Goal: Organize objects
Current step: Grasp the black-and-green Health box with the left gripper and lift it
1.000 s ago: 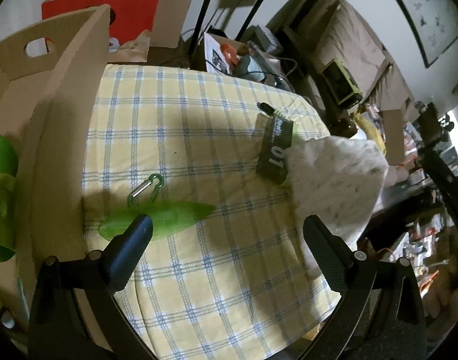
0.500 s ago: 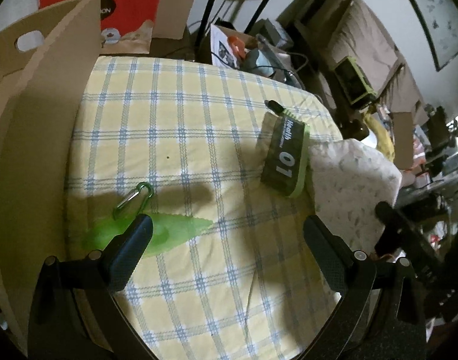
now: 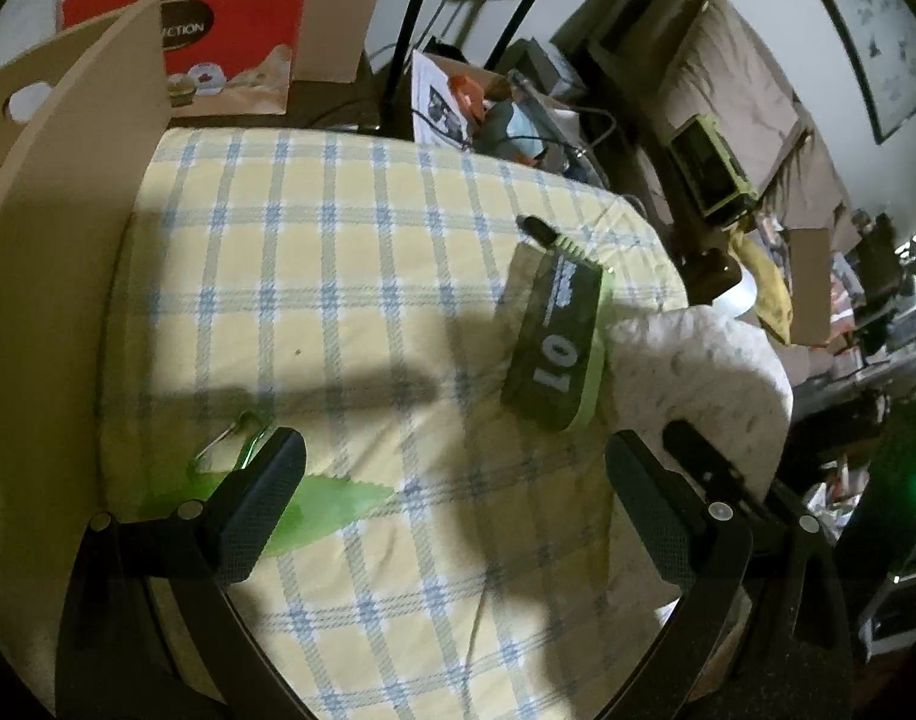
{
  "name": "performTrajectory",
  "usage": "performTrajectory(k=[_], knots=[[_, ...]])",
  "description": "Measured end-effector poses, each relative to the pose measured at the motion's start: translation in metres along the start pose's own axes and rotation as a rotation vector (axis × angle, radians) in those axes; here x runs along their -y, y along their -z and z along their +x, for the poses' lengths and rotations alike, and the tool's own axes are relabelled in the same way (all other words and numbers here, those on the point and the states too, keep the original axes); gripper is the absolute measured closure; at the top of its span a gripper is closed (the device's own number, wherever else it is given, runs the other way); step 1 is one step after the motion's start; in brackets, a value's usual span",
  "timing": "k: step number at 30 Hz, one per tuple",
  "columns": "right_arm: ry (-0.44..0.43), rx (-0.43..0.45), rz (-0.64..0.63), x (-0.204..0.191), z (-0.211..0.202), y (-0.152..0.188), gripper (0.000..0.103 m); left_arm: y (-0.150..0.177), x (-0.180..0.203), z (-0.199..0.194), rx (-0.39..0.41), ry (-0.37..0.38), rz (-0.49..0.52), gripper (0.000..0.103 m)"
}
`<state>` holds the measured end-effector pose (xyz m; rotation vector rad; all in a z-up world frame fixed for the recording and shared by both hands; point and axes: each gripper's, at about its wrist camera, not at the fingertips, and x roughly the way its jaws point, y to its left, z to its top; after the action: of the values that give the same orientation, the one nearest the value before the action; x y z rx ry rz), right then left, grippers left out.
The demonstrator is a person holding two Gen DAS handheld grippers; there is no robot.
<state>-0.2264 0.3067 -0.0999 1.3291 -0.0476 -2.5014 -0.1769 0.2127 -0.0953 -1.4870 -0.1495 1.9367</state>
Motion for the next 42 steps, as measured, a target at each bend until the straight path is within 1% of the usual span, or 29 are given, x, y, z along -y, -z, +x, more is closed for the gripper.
performTrajectory(k=[2,5,10,14,16,17,18,19,20,21,22,23,24,25,26,29,31,33,37,42], knots=[[-0.008,0.021,0.008,0.002,-0.004,0.000,0.096,-0.004,0.005,0.002,0.006,0.002,0.007,0.003],[-0.001,0.057,0.020,0.006,-0.015,-0.002,0.097,-0.010,0.016,0.011,0.007,-0.018,0.034,0.003],[0.006,0.115,0.030,0.013,-0.043,-0.009,0.098,-0.017,0.035,0.034,-0.017,-0.022,0.084,0.003],[0.002,0.148,0.031,0.016,-0.065,-0.013,0.098,-0.021,0.052,0.054,-0.027,-0.052,0.150,0.003],[-0.004,0.149,0.032,0.017,-0.072,-0.014,0.098,-0.023,0.059,0.062,-0.028,-0.075,0.184,0.006],[-0.004,0.150,0.031,0.018,-0.074,-0.014,0.098,-0.023,0.063,0.067,-0.031,-0.089,0.199,0.011],[-0.006,0.151,0.029,0.018,-0.076,-0.015,0.098,-0.023,0.064,0.070,-0.036,-0.092,0.211,0.014],[-0.008,0.153,0.027,0.019,-0.078,-0.014,0.098,-0.022,0.069,0.071,-0.022,-0.110,0.236,0.017],[-0.007,0.154,0.025,0.019,-0.080,-0.014,0.098,-0.022,0.071,0.072,-0.019,-0.118,0.250,0.026],[-0.008,0.155,0.023,0.019,-0.082,-0.014,0.098,-0.022,0.073,0.073,-0.015,-0.131,0.271,0.038],[-0.009,0.157,0.021,0.019,-0.083,-0.015,0.098,-0.022,0.076,0.073,-0.009,-0.144,0.291,0.044],[-0.009,0.158,0.019,0.019,-0.085,-0.015,0.098,-0.022,0.078,0.073,-0.012,-0.134,0.301,0.058],[-0.010,0.160,0.018,0.019,-0.086,-0.015,0.098,-0.022,0.079,0.072,-0.019,-0.120,0.307,0.060],[-0.012,0.161,0.017,0.019,-0.087,-0.015,0.098,-0.021,0.079,0.072,-0.027,-0.121,0.308,0.060],[-0.016,0.163,0.017,0.018,-0.089,-0.015,0.098,-0.021,0.078,0.071,-0.028,-0.124,0.305,0.061],[-0.023,0.168,0.011,0.016,-0.093,-0.016,0.098,-0.019,0.072,0.064,-0.032,-0.096,0.273,0.062],[-0.029,0.172,0.002,0.014,-0.097,-0.015,0.098,-0.017,0.070,0.056,-0.027,-0.083,0.271,0.063],[-0.037,0.179,-0.007,0.010,-0.102,-0.017,0.098,-0.016,0.068,0.044,-0.011,-0.073,0.270,0.064],[-0.050,0.207,-0.031,0.000,-0.117,-0.022,0.098,-0.014,0.063,0.012,0.021,-0.029,0.247,0.064],[-0.071,0.244,-0.073,-0.020,-0.137,-0.029,0.098,-0.014,0.057,-0.027,0.061,0.007,0.248,0.064]])
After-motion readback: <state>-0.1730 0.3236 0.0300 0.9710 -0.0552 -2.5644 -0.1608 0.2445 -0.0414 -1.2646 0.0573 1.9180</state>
